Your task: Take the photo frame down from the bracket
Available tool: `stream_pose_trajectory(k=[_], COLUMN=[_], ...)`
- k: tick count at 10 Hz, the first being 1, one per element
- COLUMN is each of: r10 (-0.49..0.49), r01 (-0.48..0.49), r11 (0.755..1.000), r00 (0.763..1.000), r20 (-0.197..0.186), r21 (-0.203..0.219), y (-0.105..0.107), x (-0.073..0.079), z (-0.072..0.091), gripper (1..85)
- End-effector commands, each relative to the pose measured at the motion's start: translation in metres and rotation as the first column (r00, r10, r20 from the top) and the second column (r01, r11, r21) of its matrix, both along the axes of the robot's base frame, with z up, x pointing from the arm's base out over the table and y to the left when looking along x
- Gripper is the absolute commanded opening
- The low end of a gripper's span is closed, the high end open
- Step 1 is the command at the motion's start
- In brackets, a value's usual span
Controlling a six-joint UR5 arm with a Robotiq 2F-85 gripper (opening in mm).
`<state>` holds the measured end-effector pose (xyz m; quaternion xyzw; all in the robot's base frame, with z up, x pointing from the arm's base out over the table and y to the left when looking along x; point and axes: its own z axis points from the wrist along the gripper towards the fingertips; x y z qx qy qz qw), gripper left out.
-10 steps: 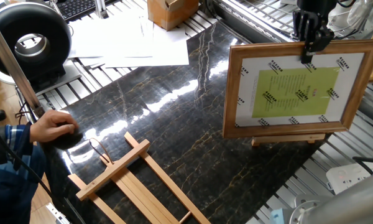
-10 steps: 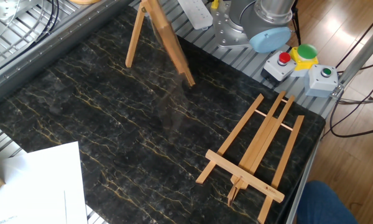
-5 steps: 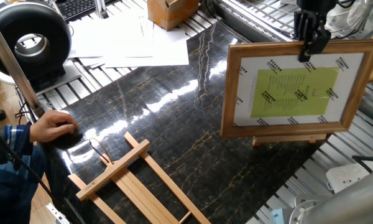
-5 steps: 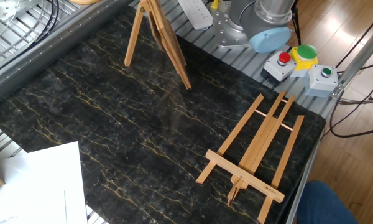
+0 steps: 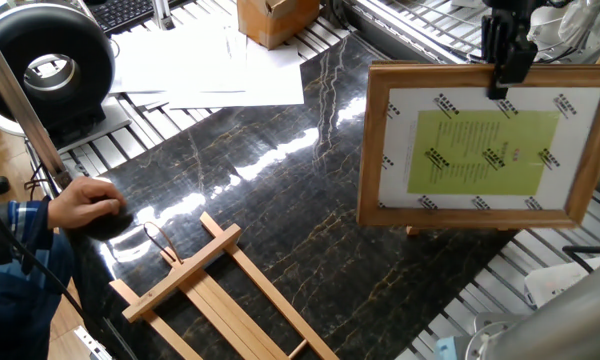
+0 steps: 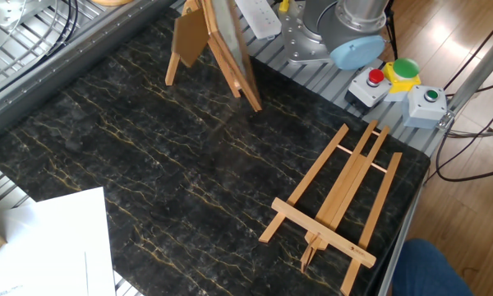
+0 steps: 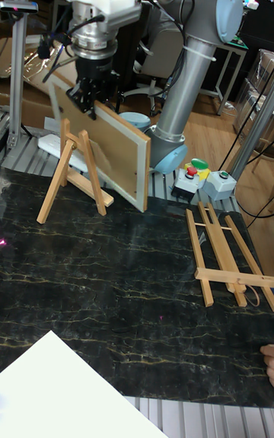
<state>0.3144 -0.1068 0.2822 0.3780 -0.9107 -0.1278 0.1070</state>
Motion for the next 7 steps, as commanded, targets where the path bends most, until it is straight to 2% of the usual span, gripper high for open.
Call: stream_pose_trajectory(k=[1, 4, 6, 7], r10=[-0.115, -0.190, -0.220, -0.238], r01=[0.117, 0.191, 0.220, 0.238], r11=[0.993, 0.981, 0.975, 0.971], r00=[0.992, 0.981, 0.976, 0.971], r20=[-0.041, -0.029, -0.003, 0.019], r21=[0.029, 0.027, 0.024, 0.026], y=[0.044, 0.095, 0.121, 0.134], x=[0.004, 0.036, 0.059, 0.075], z=[0.021, 0.026, 0.026, 0.025], gripper=[1.0, 1.0, 1.0, 1.0])
